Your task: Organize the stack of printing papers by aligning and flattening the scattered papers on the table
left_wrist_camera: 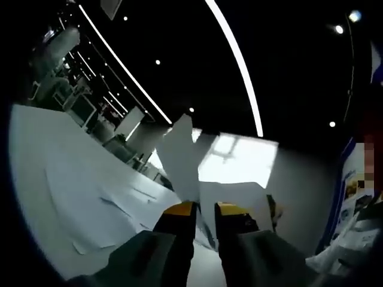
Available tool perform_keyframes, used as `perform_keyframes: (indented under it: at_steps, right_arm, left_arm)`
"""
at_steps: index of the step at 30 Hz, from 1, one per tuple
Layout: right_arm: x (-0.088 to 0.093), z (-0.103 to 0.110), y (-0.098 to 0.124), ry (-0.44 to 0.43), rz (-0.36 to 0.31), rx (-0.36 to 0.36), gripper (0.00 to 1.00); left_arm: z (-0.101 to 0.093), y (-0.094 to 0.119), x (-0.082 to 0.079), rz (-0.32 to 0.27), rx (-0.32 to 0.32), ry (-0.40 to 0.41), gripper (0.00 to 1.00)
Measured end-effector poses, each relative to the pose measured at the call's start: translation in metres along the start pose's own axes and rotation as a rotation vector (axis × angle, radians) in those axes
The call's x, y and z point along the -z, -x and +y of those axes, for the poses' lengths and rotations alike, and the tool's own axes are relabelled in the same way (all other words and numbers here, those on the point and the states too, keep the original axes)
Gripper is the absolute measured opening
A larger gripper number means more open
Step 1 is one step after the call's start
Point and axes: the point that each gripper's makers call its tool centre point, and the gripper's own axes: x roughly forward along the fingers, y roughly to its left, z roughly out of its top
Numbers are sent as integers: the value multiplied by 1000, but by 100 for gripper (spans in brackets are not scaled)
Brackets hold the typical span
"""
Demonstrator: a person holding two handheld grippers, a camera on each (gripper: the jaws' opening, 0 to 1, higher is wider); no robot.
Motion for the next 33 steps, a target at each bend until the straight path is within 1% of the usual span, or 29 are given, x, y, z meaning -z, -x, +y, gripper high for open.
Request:
perform_keyframes:
  at_steps: [5,11,18,20,21,23,24,27,29,30,31,33]
  right_arm:
    - [1,1,-1,-2,4,0,0]
    - [6,2,-1,-3,20,-5,0]
    - [10,-7,8,-29,29,35,0]
    - [11,-9,9,-41,30,41,0]
    - [14,-13,11,-57,42,64,0]
    - [16,-16,13,-70,46,78,0]
    - [17,-20,15,-95,45,94,1]
    - [18,-27,20,-110,36,128,5]
    - [22,-36,27,-130,54,173,6]
    - [24,-40,30,-141,60,194,9]
    - [24,-41,31,-143,60,197,10]
    - [25,-49,40,-162,64,234,11]
  left_arm:
    - [2,2,-2,-12,-8,-1,9]
    - [4,3,-4,-19,-18,10,6]
    - [8,6,-10,-25,-23,78,5]
    - [7,6,-10,-23,-22,83,5]
    - [7,7,-10,-22,-20,88,5]
    - [7,7,-10,-19,-19,95,5]
    - [6,7,-10,-18,-18,103,5]
    - [4,7,-8,-15,-16,110,5]
    - [3,7,-8,-15,-13,110,5]
    - [3,7,-8,-12,-13,110,5]
    - [3,7,-8,-10,-14,110,5]
    - [1,8,-7,0,-8,118,5]
